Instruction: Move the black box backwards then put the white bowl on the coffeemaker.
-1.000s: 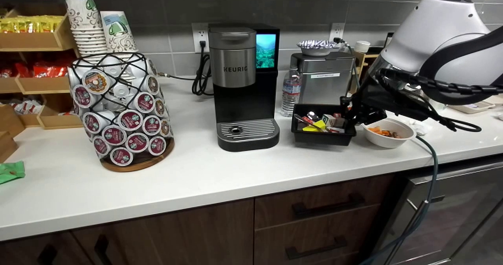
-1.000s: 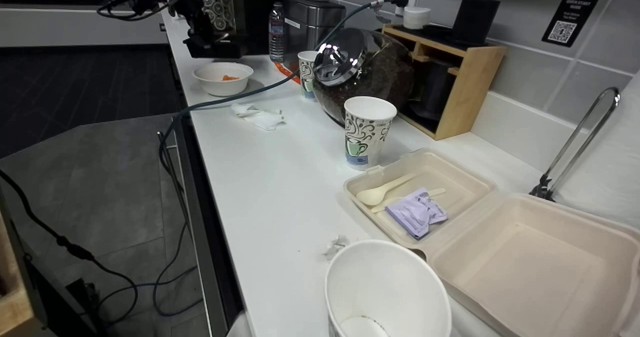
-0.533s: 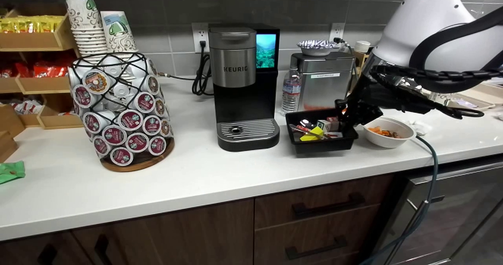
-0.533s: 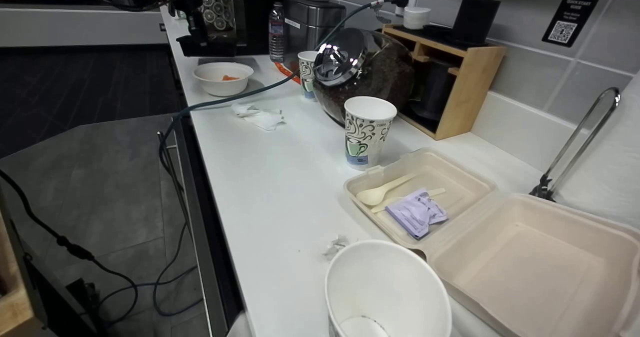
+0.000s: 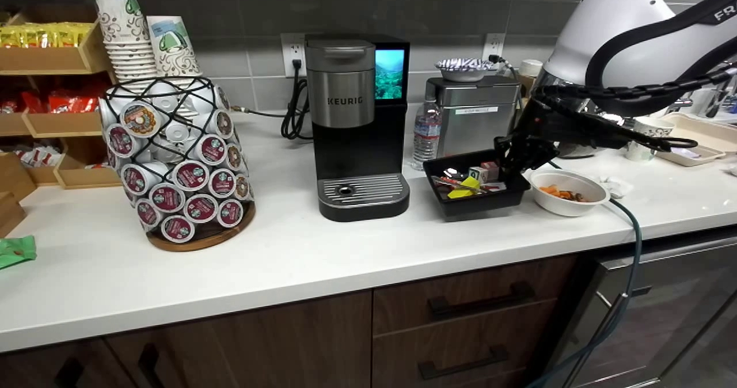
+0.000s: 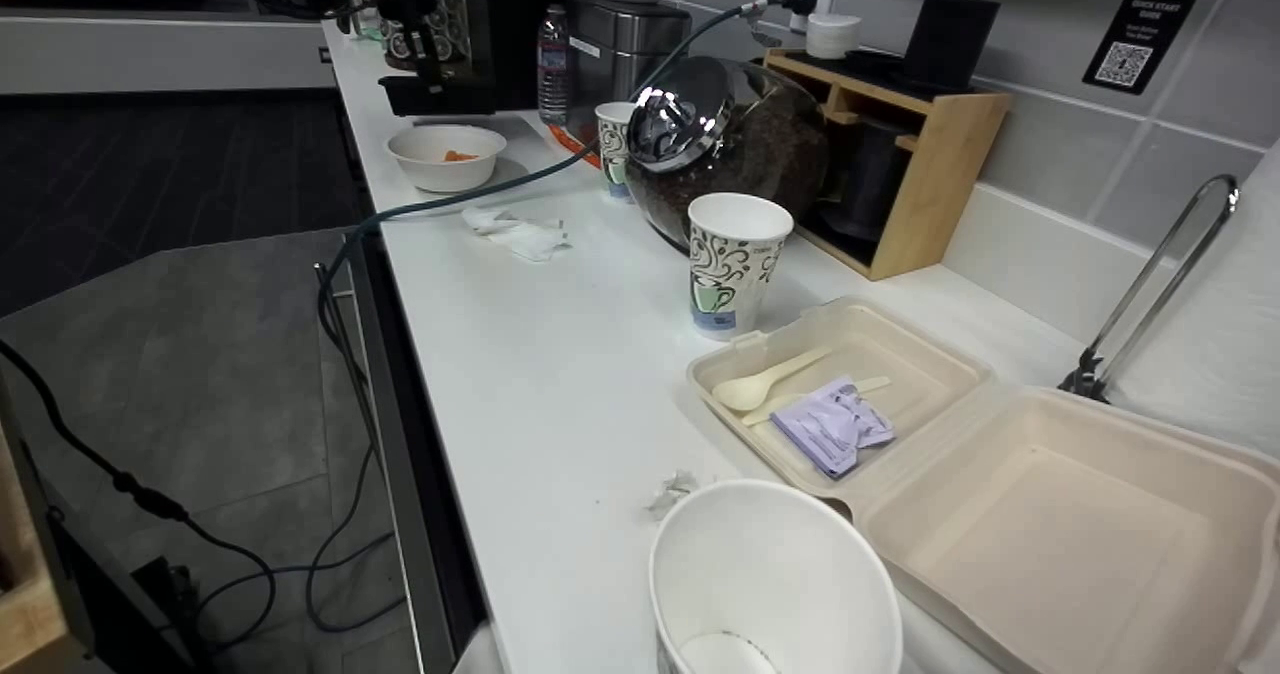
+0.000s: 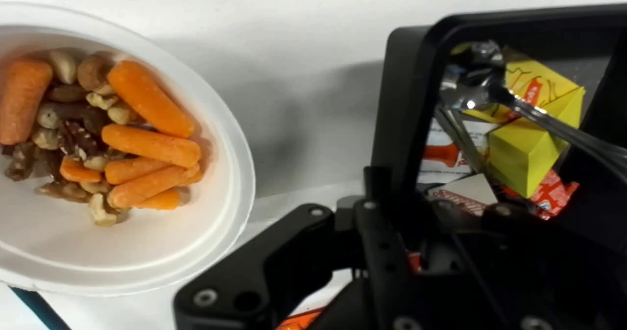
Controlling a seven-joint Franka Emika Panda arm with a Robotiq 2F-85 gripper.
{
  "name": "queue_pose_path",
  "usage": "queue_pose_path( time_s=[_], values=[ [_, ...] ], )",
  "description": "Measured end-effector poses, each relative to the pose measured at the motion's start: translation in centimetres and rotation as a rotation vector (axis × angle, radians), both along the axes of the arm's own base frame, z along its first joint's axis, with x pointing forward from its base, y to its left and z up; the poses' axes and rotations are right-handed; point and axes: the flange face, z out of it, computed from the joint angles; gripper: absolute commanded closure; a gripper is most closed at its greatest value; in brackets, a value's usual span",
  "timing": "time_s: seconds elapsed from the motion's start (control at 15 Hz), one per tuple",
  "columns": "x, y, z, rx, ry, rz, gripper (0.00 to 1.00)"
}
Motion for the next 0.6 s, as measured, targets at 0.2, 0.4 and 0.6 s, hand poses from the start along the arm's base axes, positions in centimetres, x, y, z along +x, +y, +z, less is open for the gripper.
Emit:
queue_pose_path(
  time_s=[0.2,0.4,0.6],
  values=[
    [0.0,0.2,-0.1,0.001,0.002,0.008,0.98],
    [0.2,-0.2,-0.7,-0.005,0.009,0.054,0.98],
    [0.9,-1.4,-1.2,0.001,0.013,0.087,0.98]
  ],
)
